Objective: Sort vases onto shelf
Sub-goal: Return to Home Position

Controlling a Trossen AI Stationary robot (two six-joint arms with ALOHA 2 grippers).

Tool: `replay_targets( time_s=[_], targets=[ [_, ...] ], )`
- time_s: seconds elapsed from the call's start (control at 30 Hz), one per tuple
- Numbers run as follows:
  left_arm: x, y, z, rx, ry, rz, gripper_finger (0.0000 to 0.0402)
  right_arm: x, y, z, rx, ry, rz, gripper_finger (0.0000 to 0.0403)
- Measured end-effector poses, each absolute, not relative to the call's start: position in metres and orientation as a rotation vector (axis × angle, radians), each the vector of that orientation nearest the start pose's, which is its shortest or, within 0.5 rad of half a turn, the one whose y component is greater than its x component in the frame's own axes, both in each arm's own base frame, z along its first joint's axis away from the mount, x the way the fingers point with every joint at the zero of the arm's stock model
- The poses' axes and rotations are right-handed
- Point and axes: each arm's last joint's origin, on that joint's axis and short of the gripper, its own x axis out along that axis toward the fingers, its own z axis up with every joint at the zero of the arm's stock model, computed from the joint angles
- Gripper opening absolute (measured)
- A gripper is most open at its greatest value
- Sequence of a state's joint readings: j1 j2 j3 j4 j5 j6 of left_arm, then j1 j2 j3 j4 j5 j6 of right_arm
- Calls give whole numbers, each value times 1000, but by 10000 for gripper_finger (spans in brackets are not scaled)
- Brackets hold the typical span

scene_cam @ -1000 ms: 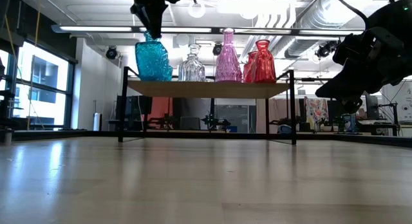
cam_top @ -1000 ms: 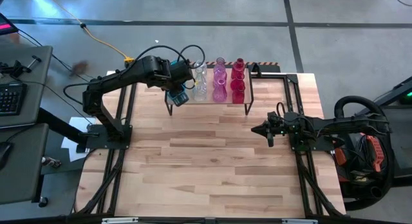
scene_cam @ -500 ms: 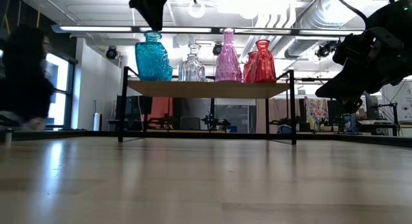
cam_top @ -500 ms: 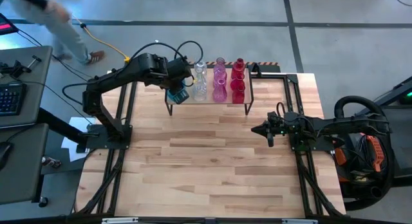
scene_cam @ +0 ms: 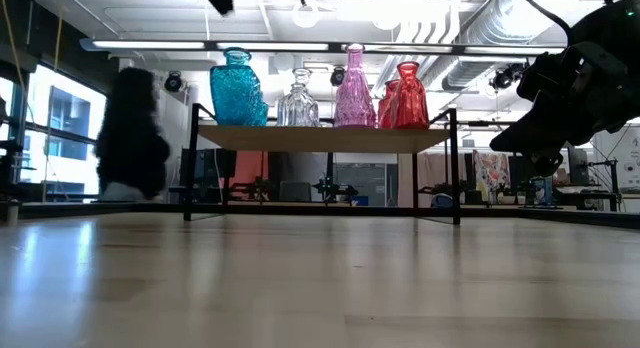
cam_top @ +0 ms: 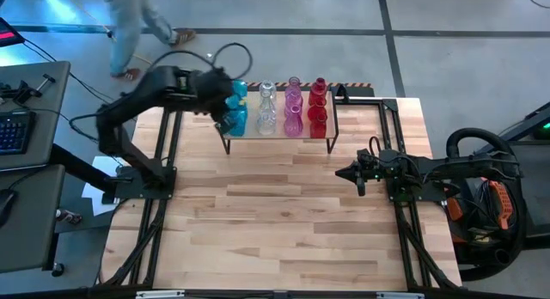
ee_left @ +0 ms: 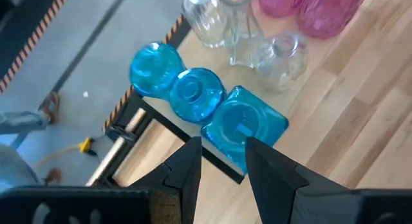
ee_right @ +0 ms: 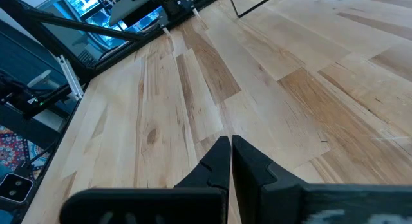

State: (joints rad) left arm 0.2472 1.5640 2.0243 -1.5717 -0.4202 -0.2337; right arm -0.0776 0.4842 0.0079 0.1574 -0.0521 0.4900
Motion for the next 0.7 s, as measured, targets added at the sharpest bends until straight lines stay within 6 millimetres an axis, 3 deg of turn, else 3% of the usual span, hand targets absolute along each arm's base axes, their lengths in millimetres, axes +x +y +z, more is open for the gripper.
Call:
replay_targets(
  time_s=[0.17,0.3,0.53,0.7],
  targets=[
    [197,47,470,-86,900,743,113,123,-8,137,506,305,-102,0],
    [159,24,467,-76,809,775,113,123,-8,137,506,306,-103,0],
    [108,-2,425,-113,586,766,113,123,-8,137,507,306,-102,0],
    [93,-7,381,-159,422,713,113,123,-8,137,506,305,-103,0]
  ],
)
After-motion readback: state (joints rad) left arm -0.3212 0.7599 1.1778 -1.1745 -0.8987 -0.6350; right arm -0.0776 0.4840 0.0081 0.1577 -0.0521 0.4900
